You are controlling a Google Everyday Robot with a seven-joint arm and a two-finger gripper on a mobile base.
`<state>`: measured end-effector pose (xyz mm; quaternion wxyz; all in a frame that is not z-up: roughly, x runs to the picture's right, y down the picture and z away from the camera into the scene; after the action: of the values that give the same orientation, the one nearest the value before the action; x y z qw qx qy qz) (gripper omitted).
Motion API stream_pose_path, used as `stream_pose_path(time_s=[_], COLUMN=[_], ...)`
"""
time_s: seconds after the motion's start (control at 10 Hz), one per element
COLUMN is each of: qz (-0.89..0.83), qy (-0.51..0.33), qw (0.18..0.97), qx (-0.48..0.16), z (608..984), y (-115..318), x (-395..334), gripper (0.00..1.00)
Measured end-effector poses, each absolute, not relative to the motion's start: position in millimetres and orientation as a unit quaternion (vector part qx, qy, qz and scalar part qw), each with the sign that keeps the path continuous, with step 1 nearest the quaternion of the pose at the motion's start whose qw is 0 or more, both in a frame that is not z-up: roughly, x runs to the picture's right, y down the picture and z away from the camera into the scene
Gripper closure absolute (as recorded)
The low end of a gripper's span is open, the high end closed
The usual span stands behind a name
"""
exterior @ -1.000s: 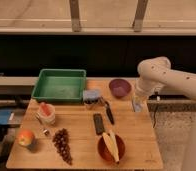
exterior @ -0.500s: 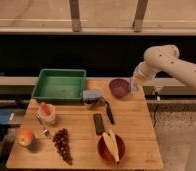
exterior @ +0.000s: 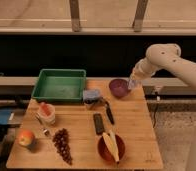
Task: Wipe purple bowl with towel
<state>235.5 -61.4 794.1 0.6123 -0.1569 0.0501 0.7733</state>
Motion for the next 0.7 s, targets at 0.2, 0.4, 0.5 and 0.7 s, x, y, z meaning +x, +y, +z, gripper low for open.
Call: stream_pose_path(time_s=[0.2, 0.4, 0.5, 0.7], qz=[0.777, 0.782, 0.78, 0.773], qy=[0.052, 0.062, 0.065, 0.072], qw=[0.607, 0.598, 0.599, 0.603], qx=[-0.159, -0.164, -0.169, -0.183], z=[797, 815, 824, 846], y=[-57, -48, -47, -50], x=[240, 249, 245, 231], gripper=[1.0, 1.0, 1.0, 1.0])
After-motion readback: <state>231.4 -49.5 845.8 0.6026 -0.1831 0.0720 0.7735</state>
